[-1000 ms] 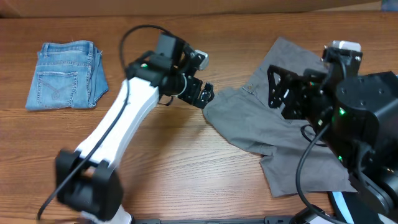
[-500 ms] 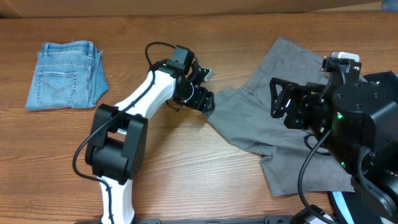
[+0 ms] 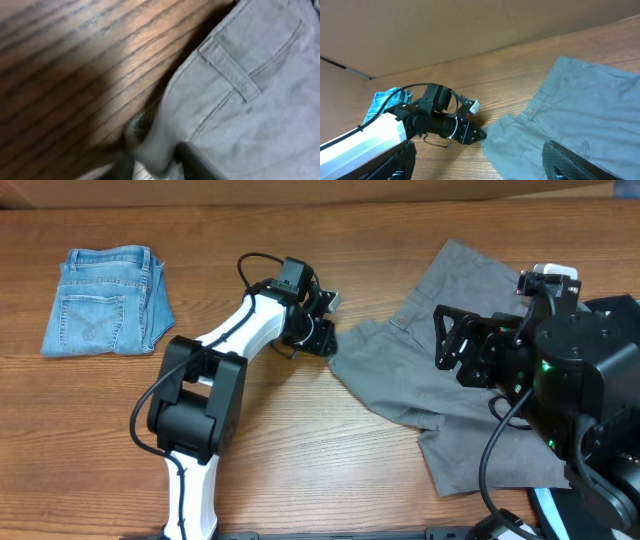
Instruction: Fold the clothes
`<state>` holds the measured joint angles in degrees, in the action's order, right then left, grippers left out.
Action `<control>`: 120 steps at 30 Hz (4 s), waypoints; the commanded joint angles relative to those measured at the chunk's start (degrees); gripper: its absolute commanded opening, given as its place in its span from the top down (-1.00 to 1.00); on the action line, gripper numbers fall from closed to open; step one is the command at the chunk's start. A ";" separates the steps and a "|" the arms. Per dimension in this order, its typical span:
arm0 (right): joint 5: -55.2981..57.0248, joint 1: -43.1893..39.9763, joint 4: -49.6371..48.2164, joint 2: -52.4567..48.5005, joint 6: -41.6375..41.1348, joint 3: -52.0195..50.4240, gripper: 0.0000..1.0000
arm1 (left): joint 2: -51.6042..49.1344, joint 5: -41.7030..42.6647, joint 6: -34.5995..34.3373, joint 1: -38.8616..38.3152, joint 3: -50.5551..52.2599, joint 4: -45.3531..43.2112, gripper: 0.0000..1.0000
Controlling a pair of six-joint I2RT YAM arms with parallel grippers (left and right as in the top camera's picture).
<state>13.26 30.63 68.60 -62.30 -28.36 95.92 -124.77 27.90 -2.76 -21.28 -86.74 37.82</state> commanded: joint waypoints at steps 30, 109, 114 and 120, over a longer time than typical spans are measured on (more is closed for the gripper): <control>8.37 -0.20 -2.82 0.24 -0.20 0.92 -0.91 | 12.11 -13.25 6.03 30.64 -19.52 33.94 -0.29; -26.84 -18.40 4.81 -38.82 11.74 -16.57 -0.70 | 14.95 -17.75 2.03 25.33 -45.07 34.38 -0.86; -29.90 -18.34 -2.16 -39.67 16.87 -25.14 -0.55 | 15.06 -17.70 1.92 25.33 -45.05 41.18 -1.00; -29.90 -18.40 -16.15 -39.67 16.61 -34.77 -0.27 | 15.06 -17.70 1.95 25.33 -45.05 44.72 -1.00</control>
<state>-15.33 12.36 55.64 -102.08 -13.26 64.29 -110.04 9.85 -1.52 4.47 -131.28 82.04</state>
